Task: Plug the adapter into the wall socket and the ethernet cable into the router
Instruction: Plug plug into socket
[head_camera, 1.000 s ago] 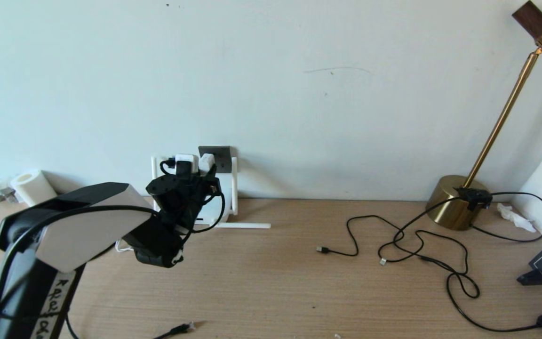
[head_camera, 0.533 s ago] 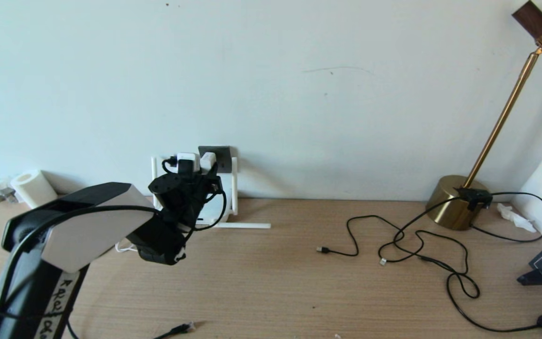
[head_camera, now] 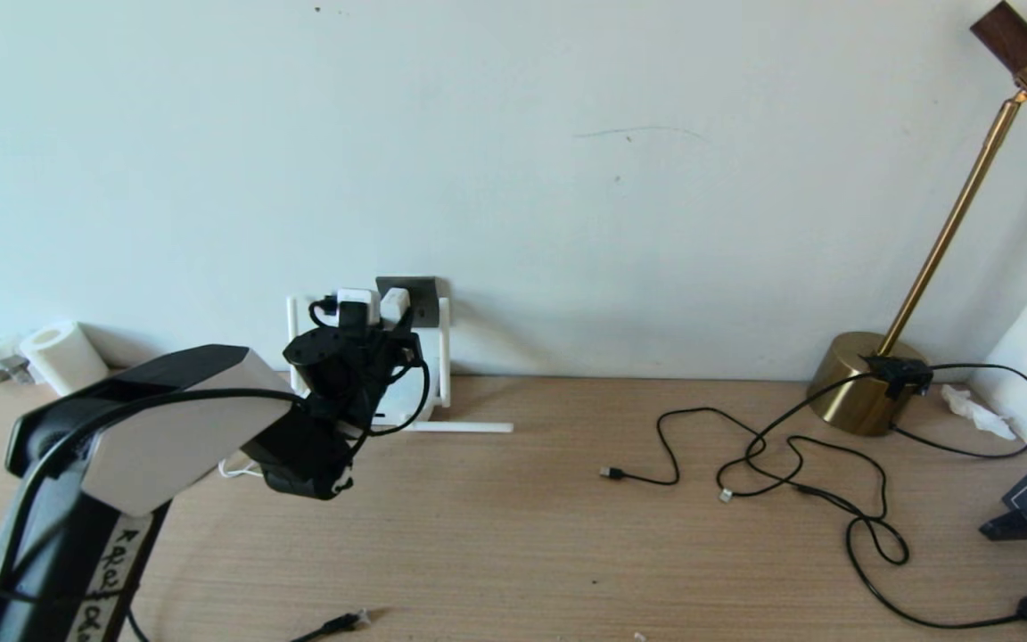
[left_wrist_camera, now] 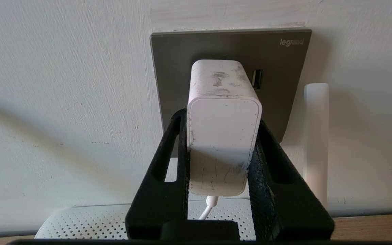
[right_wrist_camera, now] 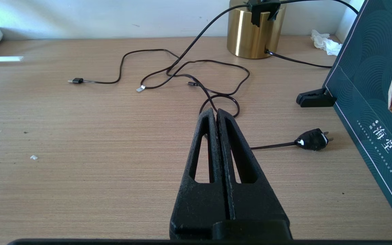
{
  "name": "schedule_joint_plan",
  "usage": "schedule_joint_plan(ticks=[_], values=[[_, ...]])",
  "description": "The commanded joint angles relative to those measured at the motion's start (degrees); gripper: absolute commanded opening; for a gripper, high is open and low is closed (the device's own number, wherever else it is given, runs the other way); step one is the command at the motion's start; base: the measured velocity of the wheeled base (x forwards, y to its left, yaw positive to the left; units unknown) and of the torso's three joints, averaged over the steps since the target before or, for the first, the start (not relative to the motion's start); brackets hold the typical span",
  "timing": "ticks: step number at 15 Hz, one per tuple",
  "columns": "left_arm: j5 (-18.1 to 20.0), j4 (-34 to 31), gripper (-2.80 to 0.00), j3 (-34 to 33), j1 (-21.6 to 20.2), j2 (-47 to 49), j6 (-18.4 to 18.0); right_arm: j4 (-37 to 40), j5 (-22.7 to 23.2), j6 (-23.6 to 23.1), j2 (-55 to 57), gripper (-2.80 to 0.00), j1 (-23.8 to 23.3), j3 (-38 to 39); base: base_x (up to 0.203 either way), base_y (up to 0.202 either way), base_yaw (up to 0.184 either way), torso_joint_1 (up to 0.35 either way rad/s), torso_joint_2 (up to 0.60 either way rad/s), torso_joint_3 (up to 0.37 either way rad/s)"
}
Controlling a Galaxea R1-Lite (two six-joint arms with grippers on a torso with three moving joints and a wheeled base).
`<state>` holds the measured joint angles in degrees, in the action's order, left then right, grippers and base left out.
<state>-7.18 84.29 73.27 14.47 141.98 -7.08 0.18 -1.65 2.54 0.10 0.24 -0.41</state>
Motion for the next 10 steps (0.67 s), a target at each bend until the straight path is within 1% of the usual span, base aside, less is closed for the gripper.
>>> schedule_joint_plan(ticks=[1, 8, 10], values=[[-0.12, 0.25, -2.80, 0.66, 0.03, 0.05, -0.04, 0.00, -0.02, 0.01, -0.01, -2.80, 0.02, -0.02, 0.000, 0.000, 0.000, 0.000, 0.00, 0.000], [-0.16, 0.08, -2.80, 1.85, 0.03, 1.15, -0.04, 0.00, -0.02, 0.01, -0.01, -2.80, 0.02, -0.02, 0.000, 0.000, 0.000, 0.000, 0.00, 0.000], [-1.25, 0.00, -2.80, 2.80, 0.21, 1.66, 0.04, 0.00, -0.02, 0.01, -0.01, -2.80, 0.02, 0.06, 0.000, 0.000, 0.000, 0.000, 0.00, 0.000]])
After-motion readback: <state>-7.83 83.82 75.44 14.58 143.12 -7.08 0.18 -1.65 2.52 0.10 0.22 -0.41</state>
